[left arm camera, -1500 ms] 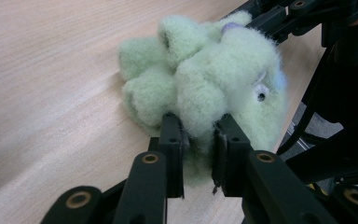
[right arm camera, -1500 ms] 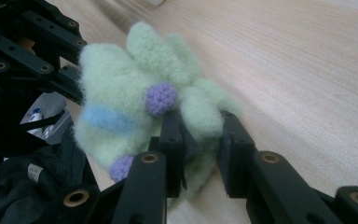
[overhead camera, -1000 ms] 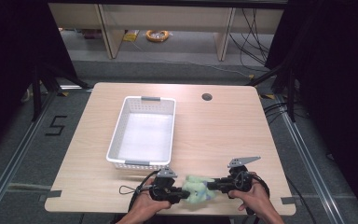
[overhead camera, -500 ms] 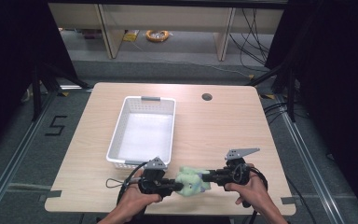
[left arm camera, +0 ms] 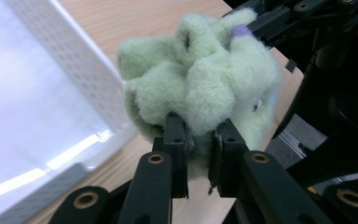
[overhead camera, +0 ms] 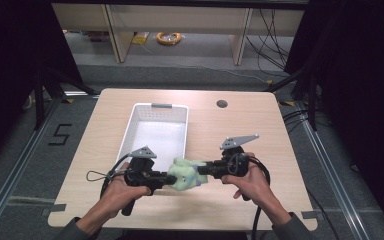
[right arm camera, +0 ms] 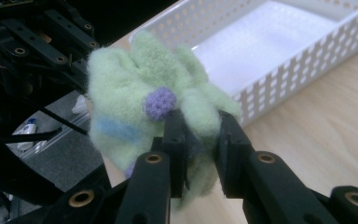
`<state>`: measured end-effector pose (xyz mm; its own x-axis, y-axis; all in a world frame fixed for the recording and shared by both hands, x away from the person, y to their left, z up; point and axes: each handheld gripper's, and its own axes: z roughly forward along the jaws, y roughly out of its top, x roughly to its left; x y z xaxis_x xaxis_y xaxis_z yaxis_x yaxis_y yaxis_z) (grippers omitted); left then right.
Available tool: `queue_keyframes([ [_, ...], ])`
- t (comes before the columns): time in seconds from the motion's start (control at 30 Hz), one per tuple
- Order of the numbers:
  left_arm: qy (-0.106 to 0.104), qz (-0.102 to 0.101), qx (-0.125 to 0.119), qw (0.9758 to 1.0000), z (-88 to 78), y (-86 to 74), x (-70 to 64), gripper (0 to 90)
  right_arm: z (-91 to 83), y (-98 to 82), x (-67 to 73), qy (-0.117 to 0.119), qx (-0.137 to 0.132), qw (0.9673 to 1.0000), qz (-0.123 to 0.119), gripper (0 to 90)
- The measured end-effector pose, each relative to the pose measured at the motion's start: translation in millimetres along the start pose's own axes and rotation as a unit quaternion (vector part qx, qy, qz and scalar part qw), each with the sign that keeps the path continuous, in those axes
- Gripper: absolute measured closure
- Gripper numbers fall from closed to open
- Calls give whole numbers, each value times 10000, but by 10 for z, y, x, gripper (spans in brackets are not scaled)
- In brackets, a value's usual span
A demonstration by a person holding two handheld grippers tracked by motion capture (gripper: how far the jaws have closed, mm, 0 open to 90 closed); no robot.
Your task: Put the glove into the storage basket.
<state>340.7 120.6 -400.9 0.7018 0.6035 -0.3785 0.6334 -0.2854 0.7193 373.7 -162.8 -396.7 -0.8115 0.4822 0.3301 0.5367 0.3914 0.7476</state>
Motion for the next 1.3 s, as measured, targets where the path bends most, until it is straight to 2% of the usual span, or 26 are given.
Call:
queue_keyframes([
  [0.03,47,-35,-40,10000,-28,7,34,784,20,42,16,20,8,10000,92,767],
  [0.07,57,-56,-27,10000,-53,14,64,784,57,94,2,-33,-26,10000,-39,767],
  [0.1,85,-120,-41,9999,-86,21,119,784,79,132,19,-4,35,10000,63,767],
  [0.2,82,-268,-17,9996,-155,31,251,784,218,273,-13,57,47,10000,42,768],
  [0.27,223,-331,-50,9992,-201,41,340,784,298,340,-26,50,61,10000,61,768],
  [0.3,238,-354,-16,9991,-226,48,400,783,350,378,-41,40,49,10000,-46,768],
  [0.33,256,-379,16,9990,-240,50,445,783,420,417,-27,76,58,9999,93,768],
  [0.4,371,-470,37,9982,-251,52,523,783,511,501,-47,76,127,9999,88,768],
  [0.53,354,-559,157,9977,-291,79,710,783,661,599,-74,66,206,9996,193,768],
  [0.6,415,-620,158,9971,-295,94,804,783,744,634,-101,47,209,9995,218,769],
  [0.67,380,-654,277,9968,-290,102,898,783,823,662,-118,4,235,9992,315,769],
  [0.73,470,-721,331,9957,-276,98,992,782,910,672,-148,-36,244,9991,349,769],
  [0.77,414,-768,416,9953,-267,96,1057,782,942,671,-149,-50,258,9988,407,769],
  [0.87,497,-822,439,9944,-225,80,1131,781,1077,654,-187,-153,322,9984,434,769],
  [0.9,503,-838,493,9940,-212,75,1167,781,1106,648,-187,-157,375,9978,517,769],
  [0.97,573,-842,599,9930,-184,69,1196,781,1156,640,-203,-231,419,9974,532,769],
  [1.0,569,-884,579,9928,-170,64,1204,780,1177,636,-206,-228,445,9973,532,769],
  [1.1,562,-839,676,9926,-143,60,1248,779,1227,615,-199,-258,548,9960,655,769],
  [1.13,577,-814,706,9925,-137,59,1252,779,1249,605,-218,-293,558,9966,538,769],
  [1.3,662,-850,869,9904,-86,44,1258,776,1333,562,-229,-390,696,9952,565,769],
])
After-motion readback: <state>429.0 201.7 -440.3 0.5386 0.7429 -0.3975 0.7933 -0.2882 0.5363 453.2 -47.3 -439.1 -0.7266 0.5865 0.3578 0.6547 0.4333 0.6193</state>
